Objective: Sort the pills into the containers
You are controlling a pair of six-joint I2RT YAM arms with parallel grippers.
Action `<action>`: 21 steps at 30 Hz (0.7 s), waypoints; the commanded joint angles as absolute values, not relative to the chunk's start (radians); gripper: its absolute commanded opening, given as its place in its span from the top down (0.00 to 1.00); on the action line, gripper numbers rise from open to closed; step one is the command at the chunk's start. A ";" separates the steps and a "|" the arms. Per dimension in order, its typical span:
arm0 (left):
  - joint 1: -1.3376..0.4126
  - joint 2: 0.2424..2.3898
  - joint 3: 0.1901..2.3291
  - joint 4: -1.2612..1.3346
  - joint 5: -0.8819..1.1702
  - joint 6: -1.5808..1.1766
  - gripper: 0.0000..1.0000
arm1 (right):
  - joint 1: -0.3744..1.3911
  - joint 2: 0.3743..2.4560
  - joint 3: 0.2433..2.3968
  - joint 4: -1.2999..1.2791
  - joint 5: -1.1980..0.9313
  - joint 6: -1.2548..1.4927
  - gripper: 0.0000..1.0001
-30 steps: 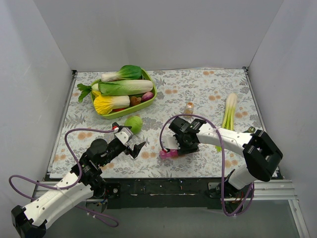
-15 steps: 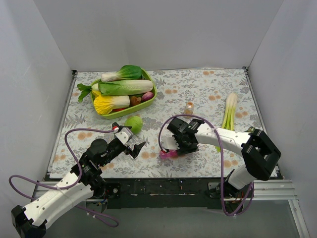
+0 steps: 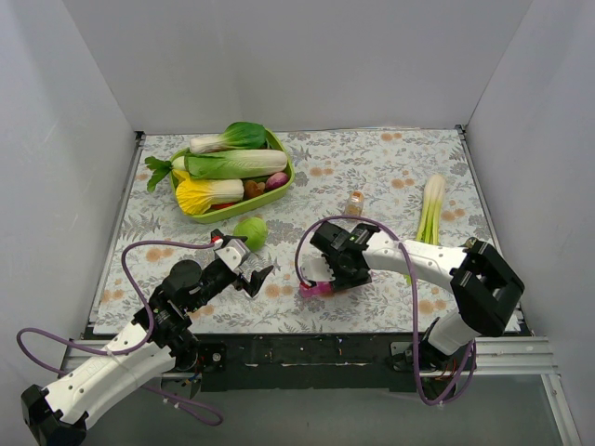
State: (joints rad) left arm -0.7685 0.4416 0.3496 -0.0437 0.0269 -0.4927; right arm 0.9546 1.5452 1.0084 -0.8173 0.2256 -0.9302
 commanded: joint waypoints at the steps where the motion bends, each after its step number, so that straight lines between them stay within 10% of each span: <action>1: -0.762 0.440 0.342 -0.035 0.034 -0.479 0.02 | 0.971 1.554 1.057 -0.850 0.256 -0.934 0.99; 21: -0.764 0.442 0.342 -0.037 0.035 -0.479 0.02 | 0.996 1.577 1.058 -0.865 0.293 -0.934 0.99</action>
